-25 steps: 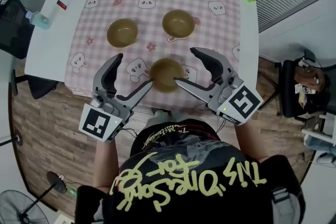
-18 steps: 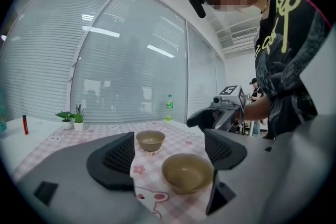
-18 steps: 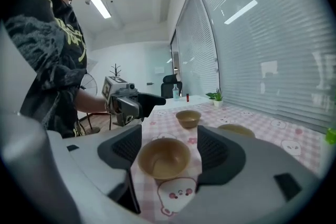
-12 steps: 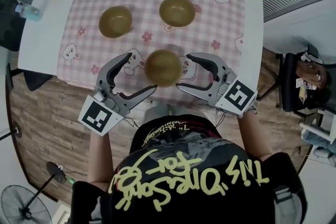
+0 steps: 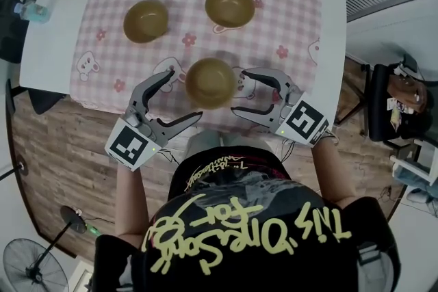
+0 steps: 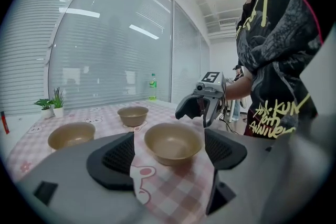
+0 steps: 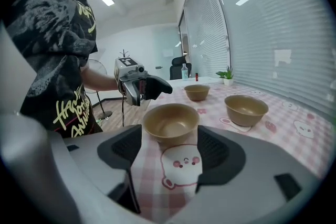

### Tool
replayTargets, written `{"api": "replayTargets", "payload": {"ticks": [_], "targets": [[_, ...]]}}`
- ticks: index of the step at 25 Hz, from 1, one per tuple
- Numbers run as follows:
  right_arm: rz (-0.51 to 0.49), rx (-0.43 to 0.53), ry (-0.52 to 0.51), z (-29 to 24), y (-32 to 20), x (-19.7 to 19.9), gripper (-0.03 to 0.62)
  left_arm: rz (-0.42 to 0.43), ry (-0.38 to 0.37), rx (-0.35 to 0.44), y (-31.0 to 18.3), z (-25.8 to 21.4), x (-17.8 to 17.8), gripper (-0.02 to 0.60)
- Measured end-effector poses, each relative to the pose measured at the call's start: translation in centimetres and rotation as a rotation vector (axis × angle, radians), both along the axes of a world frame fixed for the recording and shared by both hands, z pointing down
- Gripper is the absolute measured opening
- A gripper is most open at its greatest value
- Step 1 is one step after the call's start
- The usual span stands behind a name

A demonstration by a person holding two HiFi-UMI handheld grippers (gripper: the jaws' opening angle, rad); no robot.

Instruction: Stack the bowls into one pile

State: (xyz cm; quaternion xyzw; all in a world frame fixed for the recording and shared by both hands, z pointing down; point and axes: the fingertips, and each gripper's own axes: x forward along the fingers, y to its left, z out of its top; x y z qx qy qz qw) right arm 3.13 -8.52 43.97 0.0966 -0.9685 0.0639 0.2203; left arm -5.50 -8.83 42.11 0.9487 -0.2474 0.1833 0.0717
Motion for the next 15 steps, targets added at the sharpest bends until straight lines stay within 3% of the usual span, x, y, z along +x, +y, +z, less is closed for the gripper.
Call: {"api": "replayTargets", "payload": {"ticks": [6,13,15], "targets": [[-0.024,0.027,0.036,1.4,-0.1,-0.4,0.314,0.036,-0.042,-0.018,0.6,2.1,1.0,0.416],[-0.049,0.042,0.056,2.0,-0.3,-1.1,0.314,0.056,-0.165,-0.026,0.7,4.1,1.7,0.414],[-0.061,0.040,0.052,2.1,-0.3,-1.3,0.314,0.050,-0.159,-0.036,0.5,4.1,1.8,0.414]]}}
